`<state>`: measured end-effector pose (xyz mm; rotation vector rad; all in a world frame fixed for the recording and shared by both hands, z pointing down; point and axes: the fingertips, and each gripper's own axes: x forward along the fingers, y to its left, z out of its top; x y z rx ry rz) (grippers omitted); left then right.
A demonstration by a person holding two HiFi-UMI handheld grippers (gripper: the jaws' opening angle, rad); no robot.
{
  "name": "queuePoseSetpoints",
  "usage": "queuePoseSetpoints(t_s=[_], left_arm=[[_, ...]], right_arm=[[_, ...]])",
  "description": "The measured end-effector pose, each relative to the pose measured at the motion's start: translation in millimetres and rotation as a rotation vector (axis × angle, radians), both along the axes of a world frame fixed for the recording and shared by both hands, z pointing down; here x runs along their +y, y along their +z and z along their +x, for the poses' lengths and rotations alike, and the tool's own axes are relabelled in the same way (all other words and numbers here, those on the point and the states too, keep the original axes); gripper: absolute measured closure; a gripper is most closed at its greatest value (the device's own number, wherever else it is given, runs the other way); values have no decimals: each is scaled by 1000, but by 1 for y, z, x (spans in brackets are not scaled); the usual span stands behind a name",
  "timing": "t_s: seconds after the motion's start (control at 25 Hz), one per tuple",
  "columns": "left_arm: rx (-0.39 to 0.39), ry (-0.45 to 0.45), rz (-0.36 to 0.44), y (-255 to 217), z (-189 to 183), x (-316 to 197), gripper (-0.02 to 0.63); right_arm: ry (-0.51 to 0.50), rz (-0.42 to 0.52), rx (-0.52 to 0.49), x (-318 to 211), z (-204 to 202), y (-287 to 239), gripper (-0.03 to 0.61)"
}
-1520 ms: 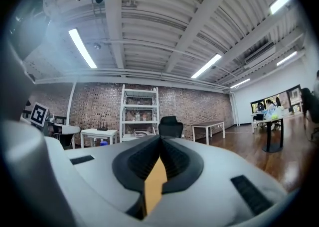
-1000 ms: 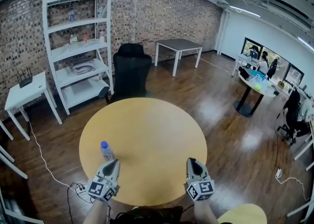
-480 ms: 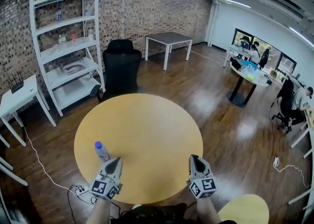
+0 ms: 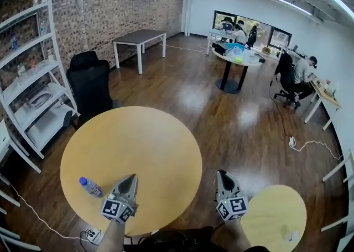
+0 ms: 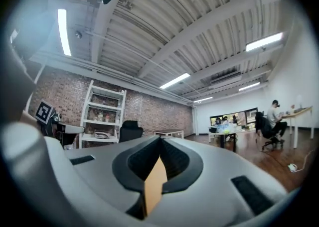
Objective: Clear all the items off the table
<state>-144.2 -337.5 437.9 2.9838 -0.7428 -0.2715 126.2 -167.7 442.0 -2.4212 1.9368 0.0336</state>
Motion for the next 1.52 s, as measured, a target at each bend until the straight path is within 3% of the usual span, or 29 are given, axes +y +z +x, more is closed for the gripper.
queuePoseSetpoints(t_s=[0.2, 0.44, 0.72, 0.92, 1.04, 1.2, 1.52], left_arm=[[-11, 226, -11, -5, 85, 17, 612], [-46, 516, -3, 1, 184, 82, 612], [-38, 686, -12, -5, 280, 176, 612], [10, 768, -16, -17, 341, 248, 612], [17, 834, -20, -19, 368, 303, 612], [-7, 1008, -29, -5, 397, 375, 612], [-27, 1290, -33, 10, 447, 464, 612]], right_arm=[[303, 6, -39, 99, 56, -1, 577], [627, 45, -72, 239, 84, 16, 577], [829, 82, -88, 369, 116, 19, 577], [925, 102, -71, 451, 138, 16, 577], [981, 97, -51, 504, 135, 10, 577], [1147, 77, -39, 573, 105, 16, 577], [1430, 68, -68, 644, 59, 33, 577]])
